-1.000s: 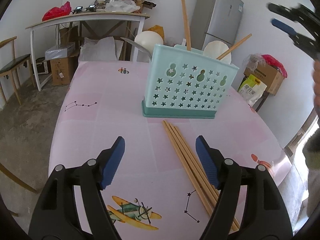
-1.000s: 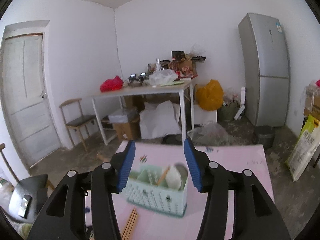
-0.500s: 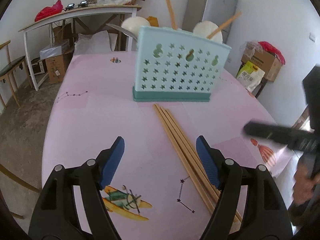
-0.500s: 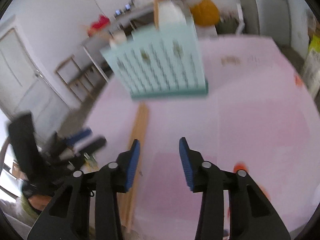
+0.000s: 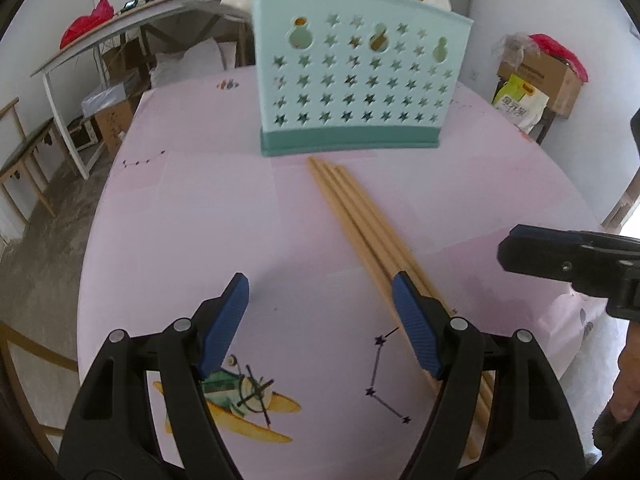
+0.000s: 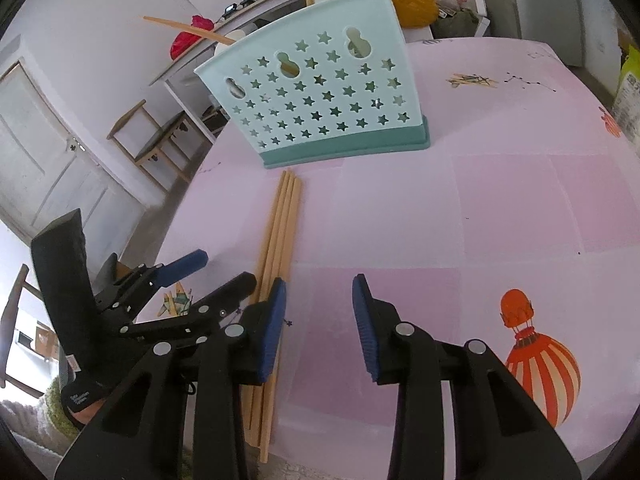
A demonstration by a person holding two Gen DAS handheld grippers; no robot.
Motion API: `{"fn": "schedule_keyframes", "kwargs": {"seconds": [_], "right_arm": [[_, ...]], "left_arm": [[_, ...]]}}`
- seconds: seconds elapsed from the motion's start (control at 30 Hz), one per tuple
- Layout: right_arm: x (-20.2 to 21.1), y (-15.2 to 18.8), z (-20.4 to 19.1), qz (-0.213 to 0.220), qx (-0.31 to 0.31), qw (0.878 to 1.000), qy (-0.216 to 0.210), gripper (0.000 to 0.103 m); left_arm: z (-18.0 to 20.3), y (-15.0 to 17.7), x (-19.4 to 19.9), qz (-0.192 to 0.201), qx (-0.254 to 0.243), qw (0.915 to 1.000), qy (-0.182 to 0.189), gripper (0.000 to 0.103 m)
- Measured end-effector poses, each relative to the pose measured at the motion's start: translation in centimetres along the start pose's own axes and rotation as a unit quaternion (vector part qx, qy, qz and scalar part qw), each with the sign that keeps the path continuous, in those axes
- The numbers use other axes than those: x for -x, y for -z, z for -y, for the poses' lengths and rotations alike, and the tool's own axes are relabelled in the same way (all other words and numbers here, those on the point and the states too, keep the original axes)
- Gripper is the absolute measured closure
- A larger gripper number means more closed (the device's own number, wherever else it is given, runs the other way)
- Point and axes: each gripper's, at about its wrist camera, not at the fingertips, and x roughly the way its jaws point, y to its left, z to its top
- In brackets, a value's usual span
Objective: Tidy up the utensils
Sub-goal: 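Reach the right gripper to the chopsticks and close on one, then close the left gripper on a chopstick while the right gripper holds its chopstick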
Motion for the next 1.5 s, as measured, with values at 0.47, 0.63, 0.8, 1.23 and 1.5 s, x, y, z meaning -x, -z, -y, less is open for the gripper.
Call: {"fn": "schedule_keyframes", "kwargs": {"seconds": [0.47, 0.63, 0.8, 1.23, 1.5], "right_arm": [[-1.4, -0.3, -1.2, -0.013, 0.01, 1.0, -0.012, 0.073], [-2.1, -0.6, -2.0, -0.017, 0.027, 0.999, -0.009, 0.074], [-2.9, -0.6, -2.5, -0.026, 0.039, 0.999, -0.006, 0.081], [-4.4, -0.3, -3.4, -0.039, 0.068, 0.997, 0.022, 0.096], [-3.0, -0.4, -0.5, -0.024, 0.034, 0.998, 0.055, 0.097]], "left_arm": [[-0.5, -0.2, 0.0, -0.011, -0.014, 0.9995, -0.027, 0.03], [-1.6, -0.1, 0.5, -0.017, -0.001, 0.9994, -0.029, 0.03], [-1.5, -0.6, 1.2, -0.001, 0.003, 0.9999, -0.012, 0.03], [-0.9, -0.6, 1.0, -0.002, 0.004, 1.0, -0.002, 0.03], [0.5, -0.7, 0.5, -0.008, -0.014, 0.9998, 0.006, 0.03]]}}
